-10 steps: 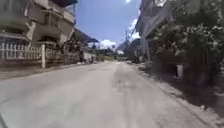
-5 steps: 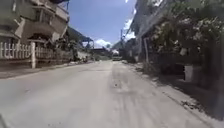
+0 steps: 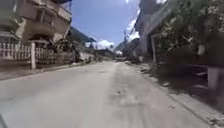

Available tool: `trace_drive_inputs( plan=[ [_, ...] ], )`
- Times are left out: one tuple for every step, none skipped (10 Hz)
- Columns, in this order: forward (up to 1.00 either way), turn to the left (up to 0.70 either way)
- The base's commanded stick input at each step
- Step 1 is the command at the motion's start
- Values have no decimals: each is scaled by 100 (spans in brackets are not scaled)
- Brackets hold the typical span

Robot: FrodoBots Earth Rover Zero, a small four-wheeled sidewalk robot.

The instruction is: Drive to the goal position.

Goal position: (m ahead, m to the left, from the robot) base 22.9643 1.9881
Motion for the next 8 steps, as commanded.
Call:
trace_drive_inputs(
  plan=[
    [85,8],
    [85,3],
    [85,2],
    [85,5],
    [85,4],
    [85,2],
    [85,0],
    [85,4]
  ],
)
